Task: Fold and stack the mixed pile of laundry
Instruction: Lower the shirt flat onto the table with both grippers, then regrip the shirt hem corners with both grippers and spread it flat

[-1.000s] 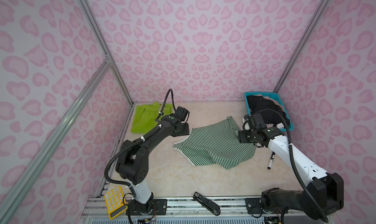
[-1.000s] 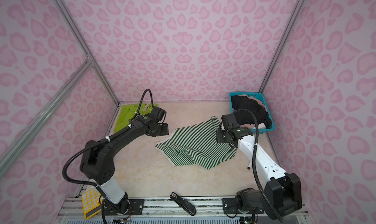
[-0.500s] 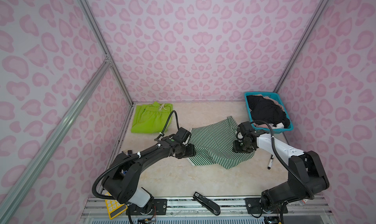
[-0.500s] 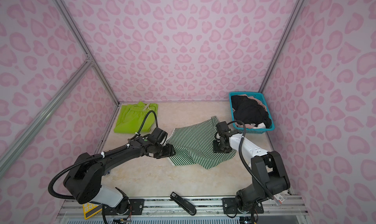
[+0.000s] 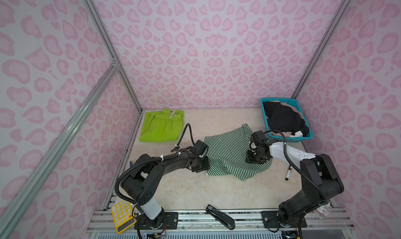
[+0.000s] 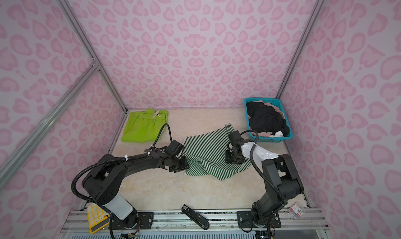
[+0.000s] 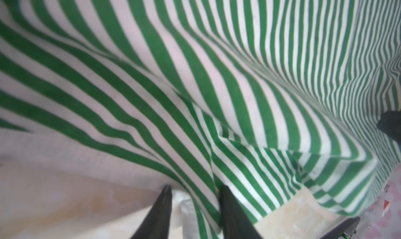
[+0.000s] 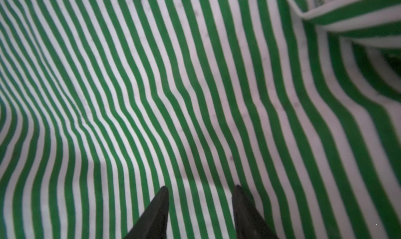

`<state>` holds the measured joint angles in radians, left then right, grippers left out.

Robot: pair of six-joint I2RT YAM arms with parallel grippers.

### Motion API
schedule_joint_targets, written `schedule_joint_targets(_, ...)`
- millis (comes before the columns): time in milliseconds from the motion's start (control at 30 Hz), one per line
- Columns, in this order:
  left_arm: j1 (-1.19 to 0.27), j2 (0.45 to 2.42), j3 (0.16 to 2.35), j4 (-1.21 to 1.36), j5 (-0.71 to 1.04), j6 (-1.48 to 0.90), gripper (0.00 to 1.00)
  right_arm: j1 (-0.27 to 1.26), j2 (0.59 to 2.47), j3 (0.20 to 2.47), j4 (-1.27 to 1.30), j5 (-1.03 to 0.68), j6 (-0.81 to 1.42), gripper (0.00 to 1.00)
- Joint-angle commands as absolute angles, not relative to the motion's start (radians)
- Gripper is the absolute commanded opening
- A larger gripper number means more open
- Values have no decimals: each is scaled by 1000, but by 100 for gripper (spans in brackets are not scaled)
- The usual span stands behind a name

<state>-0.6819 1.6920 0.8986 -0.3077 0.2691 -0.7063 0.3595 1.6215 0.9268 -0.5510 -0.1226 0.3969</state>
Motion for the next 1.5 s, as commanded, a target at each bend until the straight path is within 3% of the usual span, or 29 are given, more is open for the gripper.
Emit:
schedule_joint_targets(0,-666,1729,929,-371,163,-739,14,361,1648,937,-533,-143,400,46)
schedule_joint_targets(100,-616,1730,955,-396,144,-735,3,366,1654,950,-547,-151,389,45)
schedule_joint_targets(333,-438,1703,1099,-564,130,-579,3,373,1648,976,-573,-183,353,46)
schedule_joint_targets(600,-300,1715,1356,-753,158,-445,3,332,1702,1110,-604,-59,321,51)
schedule_joint_targets(667,-277,1702,1364,-755,147,-454,14,332,1695,1134,-617,-14,316,51)
schedule_joint_targets(767,-255,1663,1329,-735,108,-475,48,337,1650,1142,-642,21,308,53)
schedule_joint_targets(833,-255,1618,1278,-717,102,-474,56,345,1596,1130,-672,23,294,55)
schedule_joint_targets(1167,-315,1361,865,-556,263,-500,56,303,1332,820,-632,-12,353,65)
schedule_joint_targets(1333,-320,1420,809,-419,248,-521,66,239,1404,775,-501,-112,390,65)
schedule_joint_targets(1467,-319,1551,880,-366,205,-503,68,230,1516,795,-399,-176,393,64)
